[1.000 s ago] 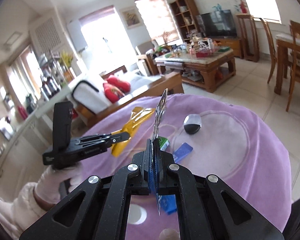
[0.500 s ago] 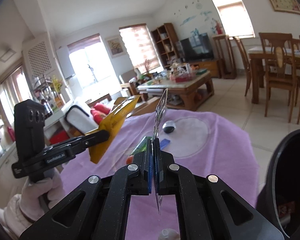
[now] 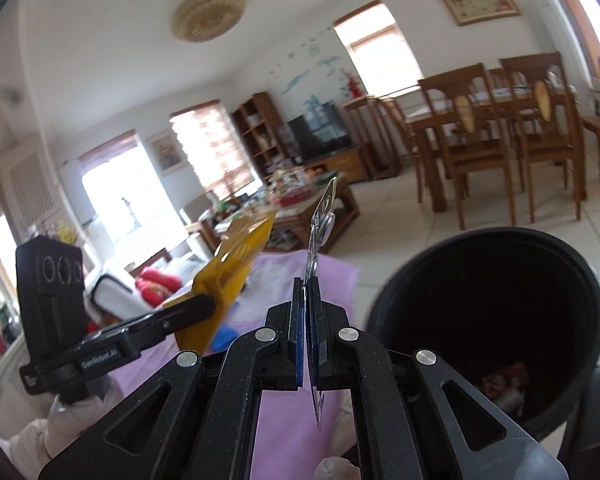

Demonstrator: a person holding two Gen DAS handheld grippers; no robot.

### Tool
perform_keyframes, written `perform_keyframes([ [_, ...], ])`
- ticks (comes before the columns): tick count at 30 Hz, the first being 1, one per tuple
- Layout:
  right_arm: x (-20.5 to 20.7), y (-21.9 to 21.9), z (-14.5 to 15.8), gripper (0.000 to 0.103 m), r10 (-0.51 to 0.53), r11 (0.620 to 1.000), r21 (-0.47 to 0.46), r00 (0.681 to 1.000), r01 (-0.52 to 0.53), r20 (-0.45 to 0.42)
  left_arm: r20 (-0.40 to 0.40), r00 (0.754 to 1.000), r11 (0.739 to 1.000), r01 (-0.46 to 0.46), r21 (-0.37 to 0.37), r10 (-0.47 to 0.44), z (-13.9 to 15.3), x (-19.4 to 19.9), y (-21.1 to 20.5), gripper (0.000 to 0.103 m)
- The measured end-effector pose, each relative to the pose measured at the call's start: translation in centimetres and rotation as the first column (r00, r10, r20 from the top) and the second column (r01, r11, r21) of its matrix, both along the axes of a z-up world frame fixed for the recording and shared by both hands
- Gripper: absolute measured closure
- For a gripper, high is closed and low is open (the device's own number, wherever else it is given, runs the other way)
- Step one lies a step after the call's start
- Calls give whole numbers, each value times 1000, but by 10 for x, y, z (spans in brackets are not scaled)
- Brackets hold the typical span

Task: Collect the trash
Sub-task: 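Carry the yellow wrapper and black-gold packs over the black bin with both grippers, then open both grippers to drop the wrapper and packs into the bin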

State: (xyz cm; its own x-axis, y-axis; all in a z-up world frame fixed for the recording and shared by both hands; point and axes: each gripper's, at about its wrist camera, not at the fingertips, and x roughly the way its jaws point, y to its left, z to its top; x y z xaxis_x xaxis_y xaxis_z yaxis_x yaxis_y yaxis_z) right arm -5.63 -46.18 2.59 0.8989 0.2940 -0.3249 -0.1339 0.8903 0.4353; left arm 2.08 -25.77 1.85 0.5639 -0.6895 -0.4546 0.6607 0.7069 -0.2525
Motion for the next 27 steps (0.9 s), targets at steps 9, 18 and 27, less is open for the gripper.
perform_keyframes([
  [9,-13,-72,-40,100,-135,989,44,989,138,-61,-88,991,994,102,40,-99,-31,13,-78,87],
  [18,2,-89,-62,100,-197,980,6,974,199,-110,-134,984,989,125,74,-114,-50,27,-114,87],
  [27,25,-94,-71,99,-219,975,-5,966,220,-137,-169,980,987,122,106,-103,-66,32,-126,81],
])
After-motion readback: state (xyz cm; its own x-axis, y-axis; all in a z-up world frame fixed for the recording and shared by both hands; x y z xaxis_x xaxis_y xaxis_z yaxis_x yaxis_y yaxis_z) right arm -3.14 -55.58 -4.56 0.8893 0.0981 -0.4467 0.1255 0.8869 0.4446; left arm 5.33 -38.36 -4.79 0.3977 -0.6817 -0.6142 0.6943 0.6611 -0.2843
